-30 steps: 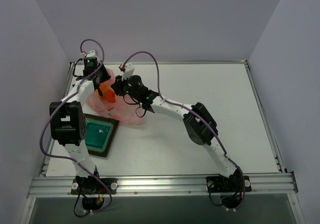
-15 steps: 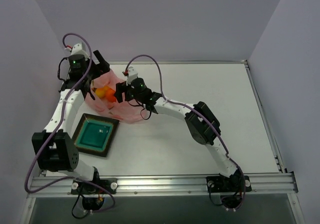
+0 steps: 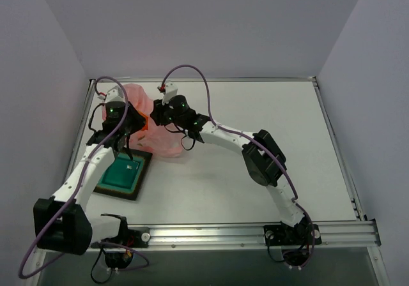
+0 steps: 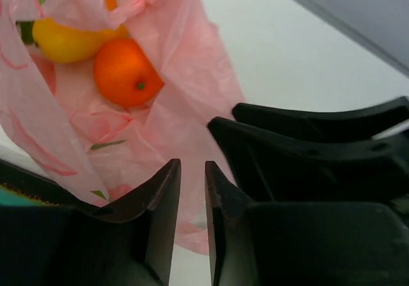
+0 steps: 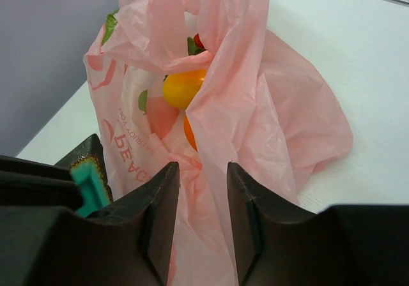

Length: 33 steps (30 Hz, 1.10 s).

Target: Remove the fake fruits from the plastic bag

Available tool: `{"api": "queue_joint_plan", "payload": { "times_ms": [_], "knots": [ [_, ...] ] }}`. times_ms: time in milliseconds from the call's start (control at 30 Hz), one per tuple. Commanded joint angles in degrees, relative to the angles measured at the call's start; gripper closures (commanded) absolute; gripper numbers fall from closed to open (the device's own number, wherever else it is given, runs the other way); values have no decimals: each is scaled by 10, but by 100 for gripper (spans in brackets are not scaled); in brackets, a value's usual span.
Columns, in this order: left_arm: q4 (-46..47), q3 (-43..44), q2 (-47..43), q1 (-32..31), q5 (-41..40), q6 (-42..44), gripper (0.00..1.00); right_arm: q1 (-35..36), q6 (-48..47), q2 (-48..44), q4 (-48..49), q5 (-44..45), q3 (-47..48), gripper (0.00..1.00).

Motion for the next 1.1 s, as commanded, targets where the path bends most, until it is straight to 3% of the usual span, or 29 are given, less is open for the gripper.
{"api": "queue_joint_plan", "payload": {
  "times_ms": [0,33,100,167,400,467,500,533,667,1067],
  "knots": [
    [21,3,38,-10,-39,-46,80,-6,-9,-23,-11,15,2,68],
    [25,10,47,-13,-65,-46,82,-7,-11,-22,-13,15,2,65],
    [34,18,73,-14,-85,-39,82,-8,-19,-19,-21,17,-1,49],
    [39,34,103,-14,-112,-36,82,-12,-18,-18,-21,19,-8,43],
    [50,68,197,-11,-155,-19,62,-21,-30,-23,-28,24,-14,53],
    [57,70,211,-6,-158,-19,52,-23,-32,-21,-31,18,-14,55],
    [61,69,216,-5,-160,-16,47,-24,-32,-21,-36,14,-11,55],
    [69,70,219,0,-160,-16,35,-24,-33,-16,-41,12,-10,53],
    [74,83,243,15,-147,-13,23,-24,-32,-13,-46,8,-16,44],
    [99,134,333,35,-96,-21,21,-27,-35,-2,-46,4,-17,37]
  ]
}}
